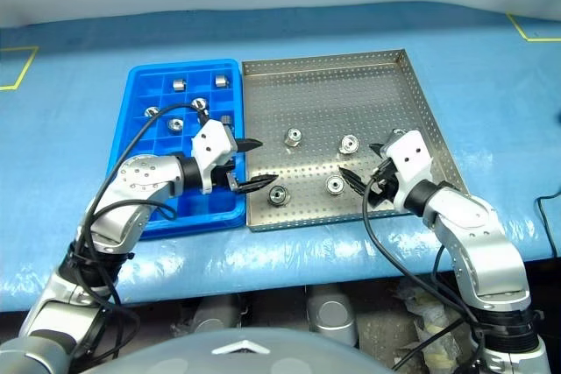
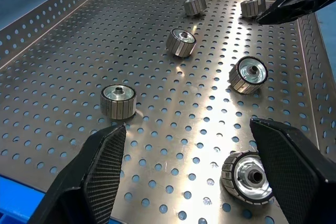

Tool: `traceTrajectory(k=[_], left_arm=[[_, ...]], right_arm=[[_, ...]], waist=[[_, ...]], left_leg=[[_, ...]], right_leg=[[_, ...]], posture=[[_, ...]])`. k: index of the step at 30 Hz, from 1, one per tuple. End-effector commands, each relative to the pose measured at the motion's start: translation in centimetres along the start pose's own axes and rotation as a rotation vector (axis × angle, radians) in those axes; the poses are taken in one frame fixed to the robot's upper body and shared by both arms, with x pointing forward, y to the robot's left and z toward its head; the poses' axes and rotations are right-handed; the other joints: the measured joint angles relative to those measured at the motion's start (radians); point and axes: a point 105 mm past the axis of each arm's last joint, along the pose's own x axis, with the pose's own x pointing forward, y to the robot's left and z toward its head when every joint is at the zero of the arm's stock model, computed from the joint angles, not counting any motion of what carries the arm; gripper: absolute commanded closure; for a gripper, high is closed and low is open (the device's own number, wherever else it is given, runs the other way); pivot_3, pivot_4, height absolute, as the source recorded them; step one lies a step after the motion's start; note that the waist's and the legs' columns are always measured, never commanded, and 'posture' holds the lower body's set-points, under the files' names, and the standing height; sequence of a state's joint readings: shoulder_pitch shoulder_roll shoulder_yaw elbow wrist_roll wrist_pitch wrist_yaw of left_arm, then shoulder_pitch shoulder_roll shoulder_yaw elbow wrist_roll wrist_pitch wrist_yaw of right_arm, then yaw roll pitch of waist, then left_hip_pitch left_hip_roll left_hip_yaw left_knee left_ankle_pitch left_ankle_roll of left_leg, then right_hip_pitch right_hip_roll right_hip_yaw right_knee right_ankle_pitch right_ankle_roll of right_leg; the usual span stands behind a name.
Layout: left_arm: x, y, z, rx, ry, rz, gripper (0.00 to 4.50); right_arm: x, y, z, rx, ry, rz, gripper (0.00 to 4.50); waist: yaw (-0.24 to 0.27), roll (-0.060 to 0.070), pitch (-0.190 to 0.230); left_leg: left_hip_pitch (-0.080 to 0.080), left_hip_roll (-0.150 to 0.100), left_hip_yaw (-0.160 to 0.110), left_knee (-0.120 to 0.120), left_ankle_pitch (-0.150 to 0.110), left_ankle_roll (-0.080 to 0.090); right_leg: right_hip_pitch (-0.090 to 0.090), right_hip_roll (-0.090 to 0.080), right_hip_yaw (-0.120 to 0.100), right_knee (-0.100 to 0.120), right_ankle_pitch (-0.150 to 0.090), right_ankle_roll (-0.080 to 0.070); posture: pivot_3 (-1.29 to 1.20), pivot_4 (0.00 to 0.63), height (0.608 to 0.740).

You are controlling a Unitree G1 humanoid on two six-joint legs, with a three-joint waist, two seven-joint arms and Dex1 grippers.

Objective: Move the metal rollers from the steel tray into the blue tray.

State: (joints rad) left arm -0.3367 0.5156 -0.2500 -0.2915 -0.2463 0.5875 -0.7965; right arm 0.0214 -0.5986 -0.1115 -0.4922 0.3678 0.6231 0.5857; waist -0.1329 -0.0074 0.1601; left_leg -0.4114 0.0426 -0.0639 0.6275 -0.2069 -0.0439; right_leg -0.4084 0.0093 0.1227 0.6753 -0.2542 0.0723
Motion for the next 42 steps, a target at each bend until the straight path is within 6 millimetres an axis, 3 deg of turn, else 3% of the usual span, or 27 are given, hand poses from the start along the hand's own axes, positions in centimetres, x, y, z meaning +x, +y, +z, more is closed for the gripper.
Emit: traceTrajectory(k=[1,6,16,25,31,34,38,42], left_arm=[[-0.2,-0.4,2.0,0.086,-0.017,-0.035,0.38],[0.4,-1.0,2.0,0.185,0.055,-0.119,0.38],[1.6,-1.5,-0.4,0.355,0.258,-0.23,0.38],[3.2,-2.8,-2.0,0.303,0.298,-0.295,0.38],[3.5,-2.7,-2.8,0.28,0.324,-0.273,0.38],[3.5,-2.6,-2.8,0.27,0.323,-0.263,0.96],[3.5,-2.7,-2.8,0.28,0.329,-0.276,2.3],[3.5,-3.0,-2.4,0.29,0.316,-0.302,2.3]], right_arm=[[0.0,0.2,1.0,-0.026,-0.03,0.007,0.34],[0.1,0.3,1.0,-0.026,-0.031,0.007,0.34],[0.0,0.5,1.0,-0.025,-0.043,-0.007,0.34],[-0.2,0.5,1.0,-0.027,-0.05,-0.021,0.34],[-0.3,0.4,1.0,-0.031,-0.052,-0.027,0.34],[-0.2,0.3,1.1,-0.034,-0.055,-0.031,0.31],[0.0,0.2,1.2,-0.036,-0.06,-0.03,0.31],[0.2,0.2,1.2,-0.038,-0.061,-0.031,0.31]], waist=[[0.0,0.0,0.0],[0.0,0.0,0.0],[-0.004,0.0,0.0],[-0.007,0.002,-0.001],[0.002,0.002,-0.001],[0.001,0.002,-0.001],[0.001,0.002,-0.001],[0.0,0.002,-0.001]], left_leg=[[0.0,0.0,0.0,0.0,0.0,0.0],[0.0,0.0,0.0,0.0,0.0,0.0],[0.0,0.0,0.0,0.0,0.0,0.0],[0.0,0.0,0.0,0.001,0.0,0.0],[0.002,-0.002,0.0,0.003,0.0,0.0],[0.005,-0.002,0.0,0.003,0.0,0.0],[0.008,-0.002,0.0,0.003,0.0,0.0],[0.008,-0.002,0.0,0.002,0.0,0.0]], right_leg=[[0.0,0.0,0.0,0.0,0.0,0.0],[0.0,0.0,0.0,0.0,0.0,0.0],[0.0,0.0,0.0,0.0,0.0,0.0],[0.001,0.0,0.0,0.0,0.0,0.0],[0.004,-0.001,0.0,0.0,0.0,0.0],[0.007,-0.001,0.0,-0.001,0.0,0.0],[0.011,-0.002,0.0,-0.001,-0.003,-0.005],[0.011,-0.002,0.001,-0.001,-0.003,-0.005]], posture=[[-0.13,0.15,0.74],[-0.13,0.15,0.74],[-0.17,0.15,0.74],[-0.18,0.15,0.74],[-0.18,0.15,0.74],[-0.17,0.15,0.74],[-0.17,0.15,0.74],[-0.16,0.15,0.74]])
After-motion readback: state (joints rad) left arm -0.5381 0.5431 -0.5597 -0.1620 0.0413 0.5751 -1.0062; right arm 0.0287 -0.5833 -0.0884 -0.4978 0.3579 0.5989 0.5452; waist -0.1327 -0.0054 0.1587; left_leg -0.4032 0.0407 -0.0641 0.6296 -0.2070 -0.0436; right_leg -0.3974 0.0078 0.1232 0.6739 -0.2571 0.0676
